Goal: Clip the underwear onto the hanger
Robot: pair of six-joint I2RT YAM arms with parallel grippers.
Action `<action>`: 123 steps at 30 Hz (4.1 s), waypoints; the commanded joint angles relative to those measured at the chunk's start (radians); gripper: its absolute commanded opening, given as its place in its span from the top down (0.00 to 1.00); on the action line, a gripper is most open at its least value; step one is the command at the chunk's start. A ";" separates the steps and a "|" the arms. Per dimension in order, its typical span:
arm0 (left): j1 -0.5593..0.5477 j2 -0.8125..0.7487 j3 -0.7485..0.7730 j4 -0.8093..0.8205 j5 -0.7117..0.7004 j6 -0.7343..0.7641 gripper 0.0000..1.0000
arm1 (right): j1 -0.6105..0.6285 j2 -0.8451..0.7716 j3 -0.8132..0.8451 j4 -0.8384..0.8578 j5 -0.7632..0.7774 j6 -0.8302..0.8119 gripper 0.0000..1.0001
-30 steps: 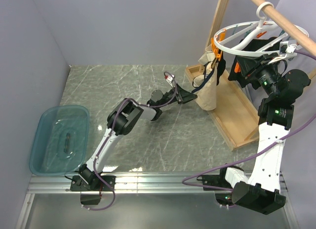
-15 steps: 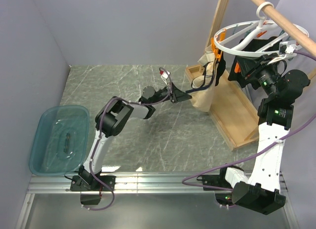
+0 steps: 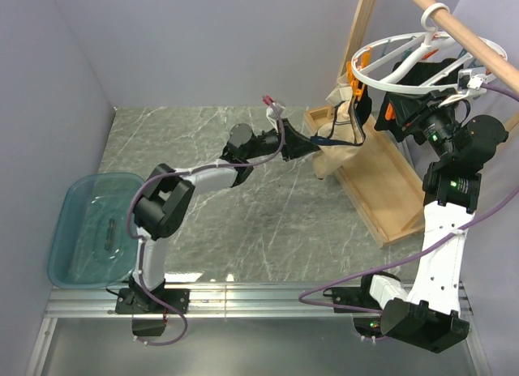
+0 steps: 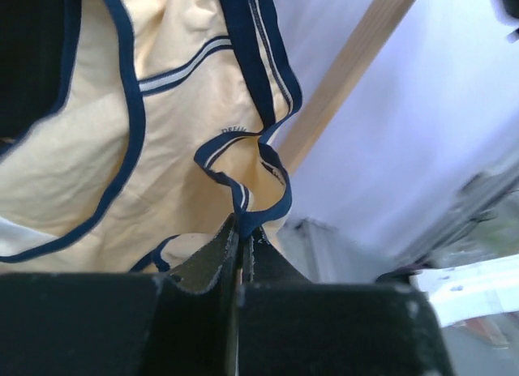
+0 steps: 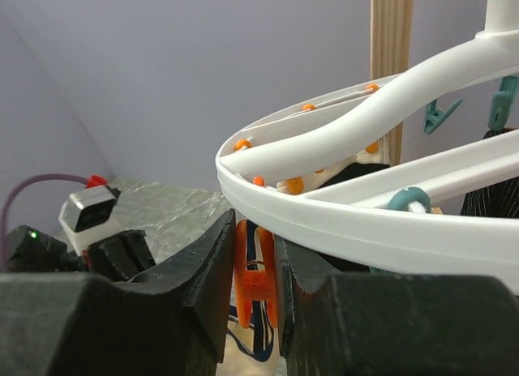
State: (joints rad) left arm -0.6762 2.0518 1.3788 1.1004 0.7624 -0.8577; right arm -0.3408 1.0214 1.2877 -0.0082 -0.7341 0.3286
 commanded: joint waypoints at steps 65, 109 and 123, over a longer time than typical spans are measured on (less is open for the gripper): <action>-0.413 0.106 0.557 -0.373 -0.683 1.135 1.00 | 0.046 -0.066 -0.106 0.050 -0.059 0.099 1.00; -0.413 0.131 0.608 -0.379 -0.666 1.112 1.00 | 0.069 -0.095 -0.159 0.016 -0.057 0.067 1.00; -0.411 0.134 0.605 -0.370 -0.652 1.115 1.00 | 0.069 -0.100 -0.148 -0.041 -0.067 -0.005 1.00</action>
State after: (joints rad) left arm -1.0817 2.1868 1.9476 0.6773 0.0914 0.2672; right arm -0.3008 0.9432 1.1442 0.0532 -0.6662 0.3378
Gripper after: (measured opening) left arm 0.048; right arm 0.294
